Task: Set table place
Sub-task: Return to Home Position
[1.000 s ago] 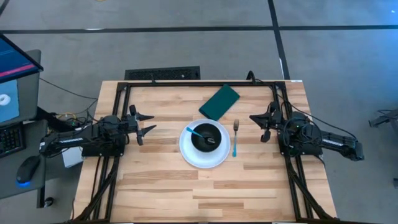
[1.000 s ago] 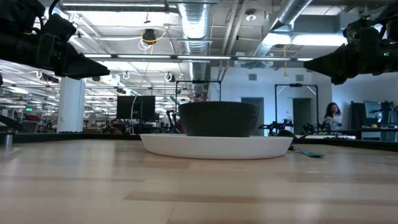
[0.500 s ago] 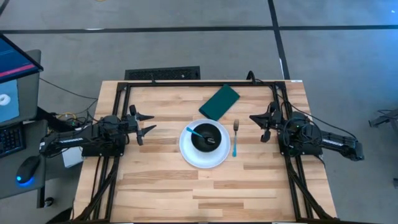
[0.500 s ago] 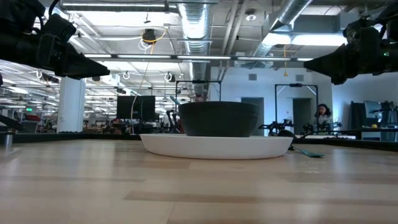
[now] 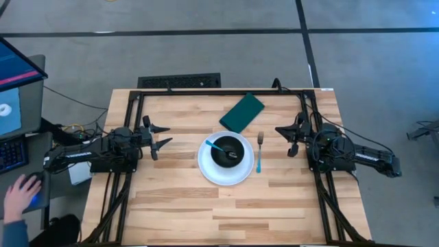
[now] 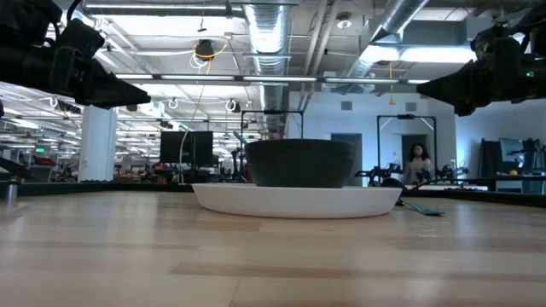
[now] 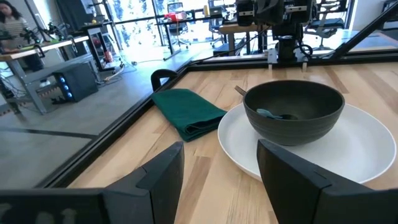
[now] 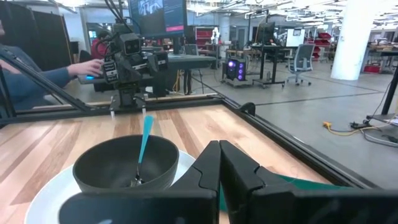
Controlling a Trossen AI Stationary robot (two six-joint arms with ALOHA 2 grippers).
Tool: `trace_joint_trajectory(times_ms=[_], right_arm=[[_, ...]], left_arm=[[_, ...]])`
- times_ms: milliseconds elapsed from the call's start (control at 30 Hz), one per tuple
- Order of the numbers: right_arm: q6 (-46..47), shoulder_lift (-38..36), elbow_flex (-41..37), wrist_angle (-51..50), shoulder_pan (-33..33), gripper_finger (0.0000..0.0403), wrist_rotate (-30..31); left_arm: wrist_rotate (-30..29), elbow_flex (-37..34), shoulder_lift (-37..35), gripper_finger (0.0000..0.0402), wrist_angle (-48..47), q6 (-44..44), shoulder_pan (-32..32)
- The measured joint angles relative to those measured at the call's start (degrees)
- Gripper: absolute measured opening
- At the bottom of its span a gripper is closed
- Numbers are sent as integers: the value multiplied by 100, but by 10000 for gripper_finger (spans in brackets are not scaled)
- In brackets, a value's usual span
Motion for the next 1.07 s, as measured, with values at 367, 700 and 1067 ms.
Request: trace_joint_trajectory(times_ms=[367, 700, 1067], right_arm=[[0, 0, 0, 0, 0, 36, 0], [0, 0, 0, 0, 0, 36, 0], [0, 0, 0, 0, 0, 35, 0]], left_arm=[[2, 0, 0, 194, 1, 0, -1], [0, 0, -2, 194, 1, 0, -1], [1, 0, -2, 194, 1, 0, 0]])
